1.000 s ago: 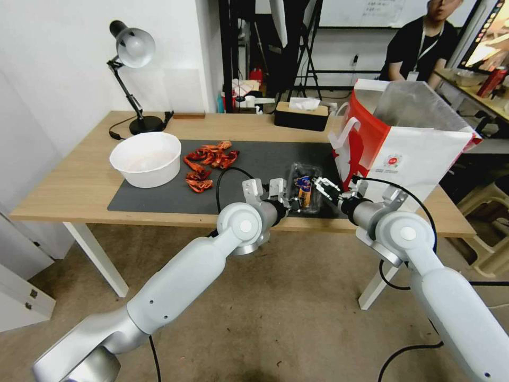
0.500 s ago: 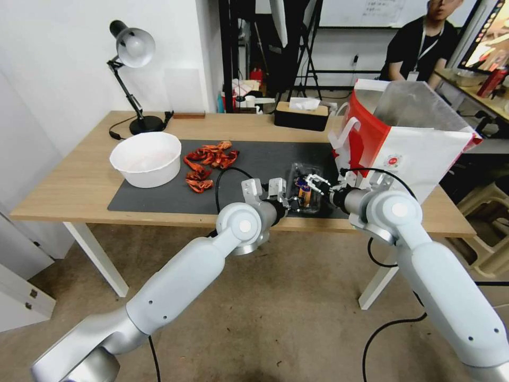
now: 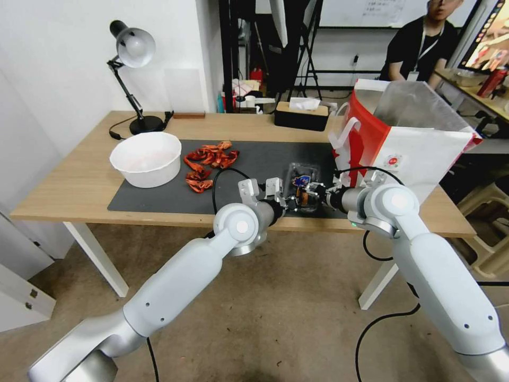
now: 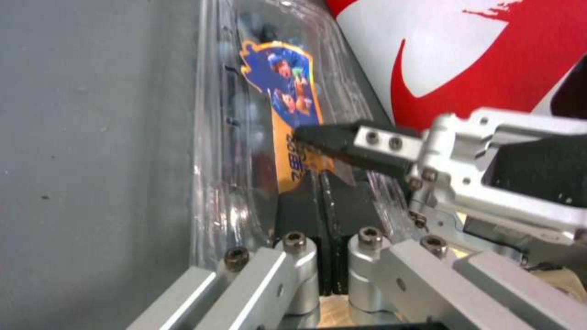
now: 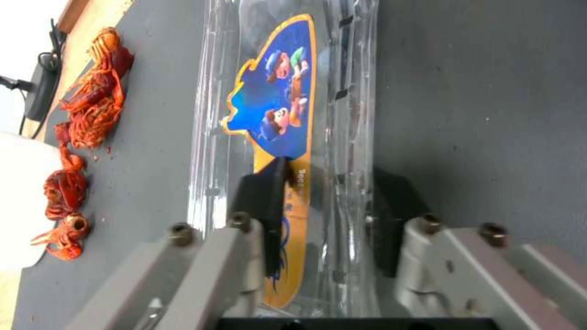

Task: Close the takeout container lid, then place the container into the takeout bag.

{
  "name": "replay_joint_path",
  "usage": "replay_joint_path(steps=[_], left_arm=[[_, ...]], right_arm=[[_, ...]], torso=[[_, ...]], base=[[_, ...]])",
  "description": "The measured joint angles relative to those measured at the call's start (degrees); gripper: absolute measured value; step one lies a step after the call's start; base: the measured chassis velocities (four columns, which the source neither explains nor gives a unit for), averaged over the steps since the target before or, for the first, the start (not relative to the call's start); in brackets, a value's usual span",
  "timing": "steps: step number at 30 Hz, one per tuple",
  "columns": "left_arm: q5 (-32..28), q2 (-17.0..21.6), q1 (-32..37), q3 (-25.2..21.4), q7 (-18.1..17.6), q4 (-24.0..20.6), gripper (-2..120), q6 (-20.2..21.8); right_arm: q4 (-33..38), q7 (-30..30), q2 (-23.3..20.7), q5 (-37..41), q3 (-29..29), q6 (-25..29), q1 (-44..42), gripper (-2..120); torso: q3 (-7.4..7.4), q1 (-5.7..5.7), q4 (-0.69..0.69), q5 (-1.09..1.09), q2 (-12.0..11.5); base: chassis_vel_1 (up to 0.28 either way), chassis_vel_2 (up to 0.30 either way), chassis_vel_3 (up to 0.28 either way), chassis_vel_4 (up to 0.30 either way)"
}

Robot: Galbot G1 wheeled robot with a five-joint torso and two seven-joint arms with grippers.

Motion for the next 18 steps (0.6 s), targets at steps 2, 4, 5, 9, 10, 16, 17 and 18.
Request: replay_joint_path(steps=[2, 4, 5, 9, 10, 16, 17, 18], left_arm=[[-0.01, 0.02, 0.0, -0.06, -0.02, -0.01, 0, -0.01], [-0.03, 0.15, 0.13, -0.34, -0.09, -0.33, 0, -0.15], [-0.11, 0.29, 0.25, -0.59, -0.13, -0.62, 0, -0.25], [-0.39, 0.73, 0.51, -1.47, -0.3, -1.52, 0, -0.11], [-0.78, 1.14, 0.8, -2.67, -0.38, -2.18, 0, 0.44], [-0.59, 5.29, 3.75, -6.59, 0.32, -6.43, 0, 0.96], [-0.59, 5.29, 3.75, -6.59, 0.32, -6.43, 0, 0.96], [0.44, 6.84, 5.47, -7.87, 0.92, -7.92, 0, 0.89]], right_arm=[[0.02, -0.03, 0.01, -0.01, 0.03, 0.0, -0.06, 23], [0.02, -0.25, 0.08, -0.07, 0.17, 0.02, -0.18, 14], [0.02, -0.43, 0.09, -0.11, 0.26, 0.03, -0.22, 7], [0.03, -0.84, 0.12, -0.2, 0.49, 0.14, -0.29, 1], [0.05, -1.13, 0.12, -0.28, 0.65, 0.23, -0.34, 0], [0.15, -2.24, -0.12, -0.49, 1.14, 0.4, -0.45, 0], [0.15, -2.24, -0.12, -0.49, 1.14, 0.4, -0.45, 0], [0.24, -2.39, -0.12, -0.52, 1.2, 0.4, -0.46, 0]], torso=[[0.0, 0.0, 0.0, 0.0, 0.0], [0.0, 0.0, 0.0, 0.0, 0.01], [0.0, 0.0, 0.0, 0.0, 0.01], [0.0, 0.0, 0.0, 0.0, 0.01], [0.0, 0.0, 0.0, 0.0, 0.01], [0.0, 0.0, -0.01, -0.01, 0.01], [0.0, 0.0, -0.01, -0.01, 0.01], [0.0, 0.0, -0.01, -0.01, 0.01]], base=[[0.0, 0.0, 0.0, 0.0], [0.0, 0.0, 0.0, 0.0], [0.0, 0.0, 0.0, 0.0], [0.0, 0.0, 0.0, 0.0], [0.0, 0.0, 0.0, 0.0], [0.0, 0.0, 0.0, 0.0], [0.0, 0.0, 0.0, 0.0], [0.0, 0.0, 0.0, 0.0]])
